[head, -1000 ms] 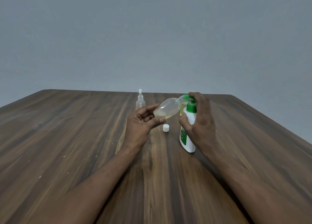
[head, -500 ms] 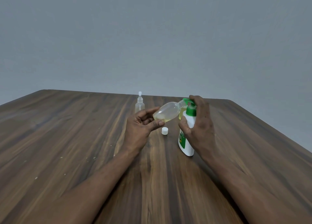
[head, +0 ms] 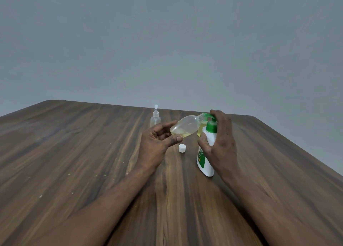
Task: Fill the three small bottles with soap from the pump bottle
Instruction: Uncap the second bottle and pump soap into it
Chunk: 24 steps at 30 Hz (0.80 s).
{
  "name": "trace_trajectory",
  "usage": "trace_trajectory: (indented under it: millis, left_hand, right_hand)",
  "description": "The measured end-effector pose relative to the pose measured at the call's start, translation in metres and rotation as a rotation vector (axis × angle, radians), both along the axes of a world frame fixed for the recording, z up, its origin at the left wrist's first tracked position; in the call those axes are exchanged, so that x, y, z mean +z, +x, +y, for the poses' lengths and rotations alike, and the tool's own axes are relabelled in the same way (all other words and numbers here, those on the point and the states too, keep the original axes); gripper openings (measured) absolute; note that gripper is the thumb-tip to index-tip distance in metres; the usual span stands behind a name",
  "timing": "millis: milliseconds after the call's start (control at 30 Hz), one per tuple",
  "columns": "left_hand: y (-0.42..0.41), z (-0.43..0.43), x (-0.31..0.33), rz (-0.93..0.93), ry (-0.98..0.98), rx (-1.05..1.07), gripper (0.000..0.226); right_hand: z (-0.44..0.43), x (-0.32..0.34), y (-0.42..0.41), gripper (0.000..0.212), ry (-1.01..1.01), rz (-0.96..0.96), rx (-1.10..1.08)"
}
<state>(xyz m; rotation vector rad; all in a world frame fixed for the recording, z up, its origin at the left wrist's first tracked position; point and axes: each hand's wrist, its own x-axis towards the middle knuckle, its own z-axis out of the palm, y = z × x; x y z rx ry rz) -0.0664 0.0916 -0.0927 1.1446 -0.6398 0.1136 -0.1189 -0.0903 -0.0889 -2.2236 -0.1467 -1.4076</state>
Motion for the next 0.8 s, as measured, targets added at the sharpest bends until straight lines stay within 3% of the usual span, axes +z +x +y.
trace_trajectory:
  millis: [233, 467, 800]
  left_hand:
    - [0.0012, 0.0002, -0.0012, 0.011, -0.001, -0.014, 0.046]
    - [0.0006, 0.0011, -0.0006, 0.003, 0.003, -0.012, 0.045]
    - [0.0011, 0.0010, -0.0017, -0.005, 0.017, -0.006, 0.047]
  right_hand:
    - [-0.0001, 0.0019, -0.0011, 0.057, 0.029, -0.009, 0.014]
    - [-0.0003, 0.0005, 0.0004, 0.068, 0.014, -0.011, 0.016]
    - [-0.0013, 0.0016, -0.0008, 0.059, 0.031, -0.006, 0.006]
